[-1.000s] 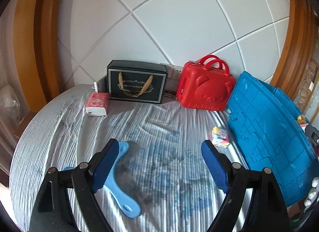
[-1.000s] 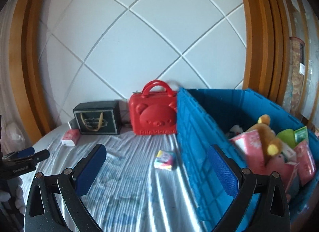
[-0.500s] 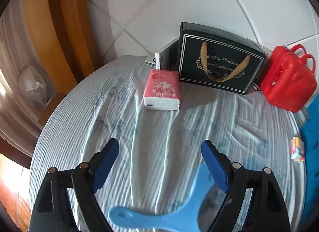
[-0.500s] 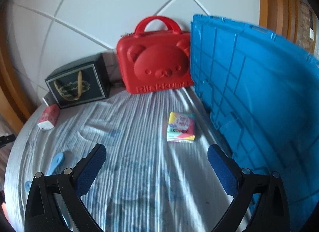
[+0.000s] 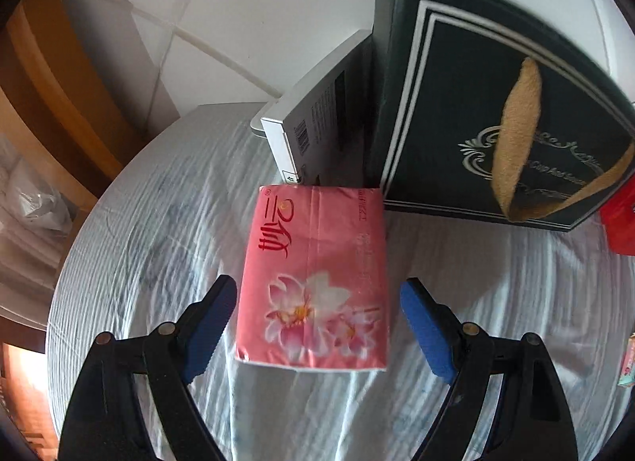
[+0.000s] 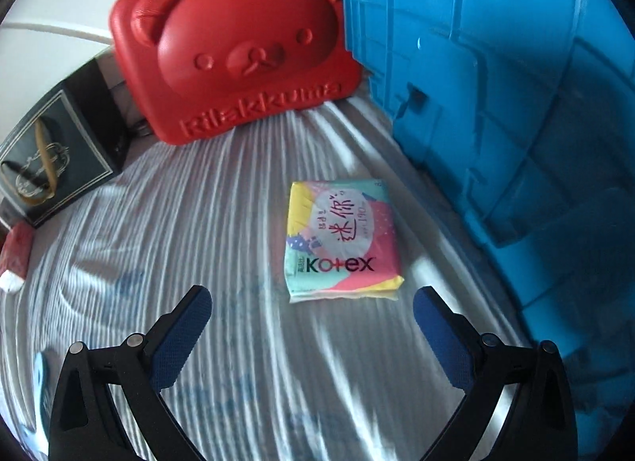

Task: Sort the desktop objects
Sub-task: 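Grasp the pink tissue pack with the left tool while the right tool grasps the Kotex pack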

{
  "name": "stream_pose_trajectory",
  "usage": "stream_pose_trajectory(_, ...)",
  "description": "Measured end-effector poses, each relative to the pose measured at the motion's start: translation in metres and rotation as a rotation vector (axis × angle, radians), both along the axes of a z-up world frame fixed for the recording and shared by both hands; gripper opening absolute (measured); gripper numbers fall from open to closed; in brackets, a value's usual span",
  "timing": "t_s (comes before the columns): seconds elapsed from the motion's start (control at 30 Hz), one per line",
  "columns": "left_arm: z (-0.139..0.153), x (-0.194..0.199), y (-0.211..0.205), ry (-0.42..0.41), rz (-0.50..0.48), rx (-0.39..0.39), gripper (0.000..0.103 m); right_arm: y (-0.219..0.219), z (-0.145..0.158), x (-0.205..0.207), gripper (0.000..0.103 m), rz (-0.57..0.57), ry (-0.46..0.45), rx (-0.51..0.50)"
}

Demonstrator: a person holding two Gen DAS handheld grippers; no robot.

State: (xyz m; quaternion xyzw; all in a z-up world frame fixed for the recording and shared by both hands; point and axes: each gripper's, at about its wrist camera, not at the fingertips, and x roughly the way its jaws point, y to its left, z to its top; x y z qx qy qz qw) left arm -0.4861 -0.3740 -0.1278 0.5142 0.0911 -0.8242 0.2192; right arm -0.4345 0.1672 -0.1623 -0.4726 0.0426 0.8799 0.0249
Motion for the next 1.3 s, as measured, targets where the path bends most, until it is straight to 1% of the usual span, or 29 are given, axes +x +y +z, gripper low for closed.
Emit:
stream_pose_trajectory(0.07, -0.011, -0.011, -0.005, -0.043, -0.004, -0.019, 0.085, 0.003, -0.003, -0.006, 0.103, -0.015, -0.012, -0.011)
stream_pose_trajectory(0.1, -0.014, -0.014, -0.007, -0.046, -0.011, 0.002, 0.086, 0.004, -0.004, -0.01, 0.103, -0.019, -0.016, -0.01)
stream_pose_trajectory(0.13, -0.018, -0.018, -0.009, -0.057, -0.016, 0.029, 0.091, 0.004, -0.005, -0.013, 0.103, -0.023, -0.023, -0.005)
stream_pose_trajectory(0.2, -0.027, -0.025, -0.012, -0.097, -0.016, 0.051, 0.095, 0.007, -0.007, -0.02, 0.103, -0.036, -0.037, 0.0)
stream_pose_trajectory(0.3, -0.043, -0.032, -0.014, -0.168, -0.001, 0.029, 0.095, 0.011, -0.013, -0.032, 0.103, -0.067, -0.063, 0.01)
stream_pose_trajectory(0.37, -0.049, -0.03, -0.012, -0.172, -0.007, 0.04, 0.092, 0.014, -0.016, -0.037, 0.103, -0.083, -0.078, 0.014)
stream_pose_trajectory(0.43, -0.047, -0.023, -0.006, -0.151, -0.02, 0.014, 0.091, 0.016, -0.02, -0.044, 0.103, -0.078, -0.089, 0.006)
stream_pose_trajectory(0.5, -0.044, -0.016, 0.0, -0.161, -0.027, -0.01, 0.09, 0.016, -0.027, -0.05, 0.103, -0.059, -0.114, 0.006)
stream_pose_trajectory(0.53, -0.042, -0.01, 0.004, -0.164, -0.028, -0.021, 0.09, 0.016, -0.03, -0.053, 0.101, -0.052, -0.133, 0.006)
stream_pose_trajectory(0.57, -0.039, -0.003, 0.008, -0.161, -0.031, -0.029, 0.09, 0.016, -0.03, -0.053, 0.087, -0.05, -0.138, 0.004)
stream_pose_trajectory(0.6, -0.035, 0.005, 0.012, -0.153, -0.037, -0.034, 0.09, 0.016, -0.028, -0.05, 0.069, -0.057, -0.136, 0.021)
stream_pose_trajectory(0.67, -0.023, 0.027, 0.023, -0.129, -0.05, -0.046, 0.09, 0.015, -0.022, -0.043, 0.07, -0.048, -0.128, 0.011)
stream_pose_trajectory(0.73, -0.01, 0.052, 0.035, -0.091, -0.057, -0.039, 0.09, 0.012, -0.012, -0.03, 0.07, -0.025, -0.109, -0.004)
stream_pose_trajectory(0.87, 0.02, 0.117, 0.068, 0.0, -0.094, -0.018, 0.09, 0.003, 0.018, 0.008, 0.07, 0.036, -0.053, -0.024)
stream_pose_trajectory(0.93, 0.032, 0.152, 0.084, 0.041, -0.099, -0.007, 0.09, -0.006, 0.039, 0.033, 0.07, 0.075, -0.013, -0.032)
stream_pose_trajectory(1.1, 0.061, 0.236, 0.127, 0.133, -0.092, -0.036, 0.09, -0.026, 0.089, 0.099, 0.07, 0.168, 0.094, -0.008)
stream_pose_trajectory(1.17, 0.072, 0.256, 0.141, 0.16, -0.093, -0.046, 0.09, -0.033, 0.108, 0.128, 0.07, 0.208, 0.132, -0.001)
stream_pose_trajectory(1.23, 0.082, 0.287, 0.159, 0.189, -0.096, -0.051, 0.09, -0.034, 0.122, 0.15, 0.07, 0.232, 0.166, -0.004)
stream_pose_trajectory(1.3, 0.091, 0.309, 0.173, 0.209, -0.093, -0.072, 0.09, -0.033, 0.138, 0.173, 0.07, 0.252, 0.199, -0.006)
